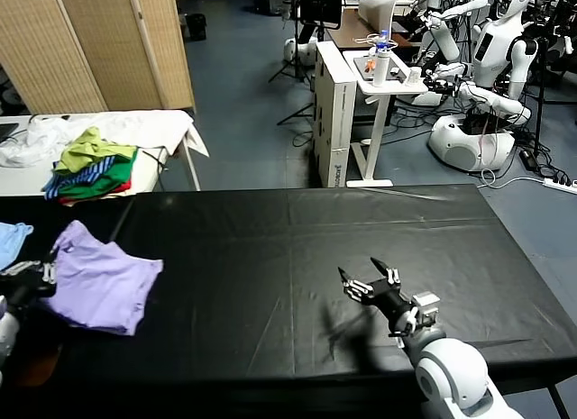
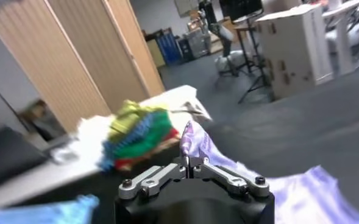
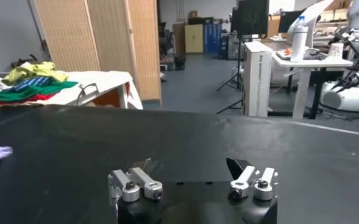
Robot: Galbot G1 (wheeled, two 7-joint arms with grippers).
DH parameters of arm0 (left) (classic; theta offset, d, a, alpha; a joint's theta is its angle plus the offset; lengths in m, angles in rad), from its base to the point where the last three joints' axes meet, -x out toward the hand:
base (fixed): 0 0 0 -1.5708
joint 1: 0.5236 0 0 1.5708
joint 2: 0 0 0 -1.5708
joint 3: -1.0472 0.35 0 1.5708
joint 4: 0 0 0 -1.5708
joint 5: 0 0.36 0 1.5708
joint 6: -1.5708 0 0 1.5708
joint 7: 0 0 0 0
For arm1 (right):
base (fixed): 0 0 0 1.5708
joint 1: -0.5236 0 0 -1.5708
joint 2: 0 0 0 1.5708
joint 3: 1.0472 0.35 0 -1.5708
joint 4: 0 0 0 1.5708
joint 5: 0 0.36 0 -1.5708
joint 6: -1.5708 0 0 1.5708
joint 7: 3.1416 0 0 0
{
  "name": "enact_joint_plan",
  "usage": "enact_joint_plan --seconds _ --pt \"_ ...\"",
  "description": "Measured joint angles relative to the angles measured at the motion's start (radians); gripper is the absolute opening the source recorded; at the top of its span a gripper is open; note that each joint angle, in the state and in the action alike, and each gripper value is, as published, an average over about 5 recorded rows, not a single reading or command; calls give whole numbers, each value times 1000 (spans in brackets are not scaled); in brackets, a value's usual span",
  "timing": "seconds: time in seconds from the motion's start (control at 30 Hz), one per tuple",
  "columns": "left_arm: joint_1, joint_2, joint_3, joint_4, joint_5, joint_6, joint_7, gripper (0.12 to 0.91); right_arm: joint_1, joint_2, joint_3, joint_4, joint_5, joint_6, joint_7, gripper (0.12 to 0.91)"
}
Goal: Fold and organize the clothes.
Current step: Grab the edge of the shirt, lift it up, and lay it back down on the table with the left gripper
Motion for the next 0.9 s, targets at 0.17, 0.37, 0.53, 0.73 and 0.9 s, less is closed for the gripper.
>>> enact_joint_plan --seconds 0.17,0.37,0.53,0.73,0.9 --pt "-25 -50 62 -90 -66 37 -68 161 -14 -1 8 3 -5 1 0 907" --pt "-110 -160 253 -176 -182 68 -130 161 -43 1 26 16 -20 2 0 907" --pt "-184 -247 406 -173 -231 70 -153 161 -62 11 29 21 -36 2 2 907" --pt "-248 -346 549 -114 -144 55 -142 161 -63 11 27 26 -34 -4 5 907" --pt "-271 -422 633 -65 -74 46 -131 161 -52 10 16 22 -23 -9 8 907"
